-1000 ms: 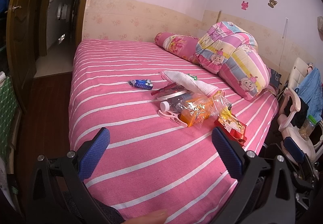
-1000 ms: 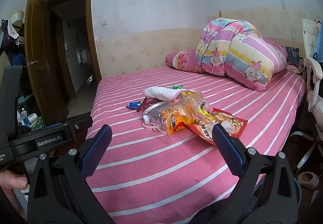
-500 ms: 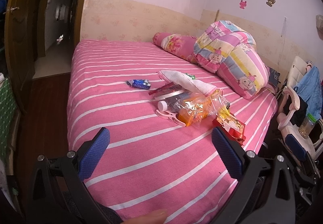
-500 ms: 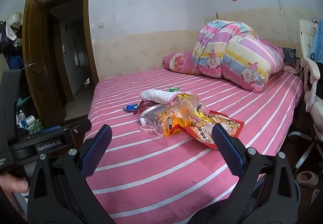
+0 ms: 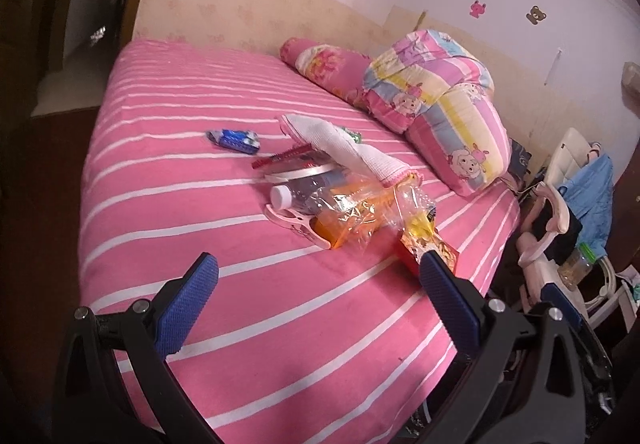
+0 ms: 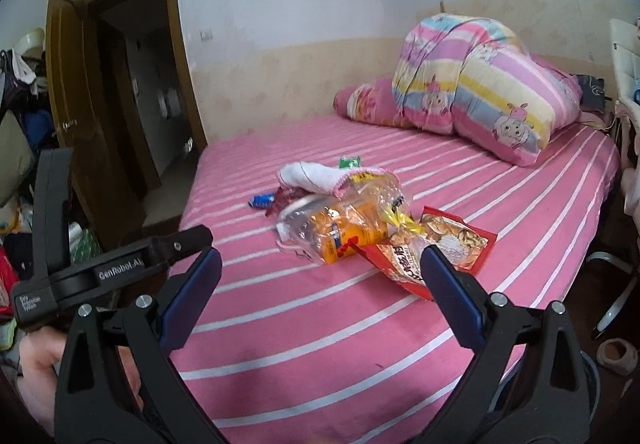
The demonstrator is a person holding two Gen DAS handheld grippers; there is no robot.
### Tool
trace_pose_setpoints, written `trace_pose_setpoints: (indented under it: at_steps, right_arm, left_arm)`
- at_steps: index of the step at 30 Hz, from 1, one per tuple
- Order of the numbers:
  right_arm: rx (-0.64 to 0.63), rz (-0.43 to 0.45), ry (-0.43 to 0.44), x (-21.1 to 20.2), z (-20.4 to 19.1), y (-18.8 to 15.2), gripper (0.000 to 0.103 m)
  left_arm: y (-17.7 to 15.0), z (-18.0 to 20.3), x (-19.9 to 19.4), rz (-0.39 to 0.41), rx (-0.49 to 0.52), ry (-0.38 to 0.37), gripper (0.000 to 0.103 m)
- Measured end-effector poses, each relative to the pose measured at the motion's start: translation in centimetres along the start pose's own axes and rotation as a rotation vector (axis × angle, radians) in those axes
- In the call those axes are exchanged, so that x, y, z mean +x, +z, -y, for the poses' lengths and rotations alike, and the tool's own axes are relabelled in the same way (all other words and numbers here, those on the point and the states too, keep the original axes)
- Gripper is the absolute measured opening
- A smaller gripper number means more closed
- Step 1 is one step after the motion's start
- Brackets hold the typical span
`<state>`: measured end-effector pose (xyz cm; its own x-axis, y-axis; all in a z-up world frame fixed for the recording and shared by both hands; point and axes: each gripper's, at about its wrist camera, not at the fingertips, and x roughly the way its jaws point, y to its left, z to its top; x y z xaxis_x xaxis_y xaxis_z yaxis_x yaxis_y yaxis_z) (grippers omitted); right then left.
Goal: Collect trash
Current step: 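Grasp the red snack bag with the right tool while the left tool grasps a clear plastic bag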
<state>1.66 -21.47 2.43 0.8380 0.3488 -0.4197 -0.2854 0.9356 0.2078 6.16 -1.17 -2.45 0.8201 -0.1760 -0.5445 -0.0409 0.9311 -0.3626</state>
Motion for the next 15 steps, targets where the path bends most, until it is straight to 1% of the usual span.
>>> trace_pose_setpoints:
  at_steps: [1, 3, 5, 8, 11, 15]
  right_arm:
    - [-0.012, -0.008, -0.018, 0.5, 0.3, 0.1, 0.099]
    - [-0.035, -0.038, -0.024, 1.9, 0.9, 0.2, 0.099]
    - [-0.074, -0.055, -0.056, 3.1, 1.5, 0.1, 0.099]
    - [-0.145, -0.088, -0.095, 5.2, 2.4, -0.2, 0.099]
    - [-0.226, -0.121, -0.108, 7.2, 2.8, -0.6, 0.098]
    - [-0.374, -0.164, -0.140, 10.1, 2.6, -1.7, 0.098]
  left_arm:
    - [0.1, -0.1, 0.5, -0.005, -0.006, -0.004, 0.098]
    - [0.4, 0.0, 1.6, -0.016, -0.009, -0.025, 0.098]
    - [0.6, 0.2, 2.5, -0.017, 0.010, -0.024, 0.098]
    - [1.0, 1.4, 4.7, -0.050, 0.075, -0.044, 0.098]
    - [1.4, 2.1, 6.7, -0.098, 0.118, -0.074, 0.098]
    - [1.9, 2.6, 9.2, -0.144, 0.164, -0.088, 0.098]
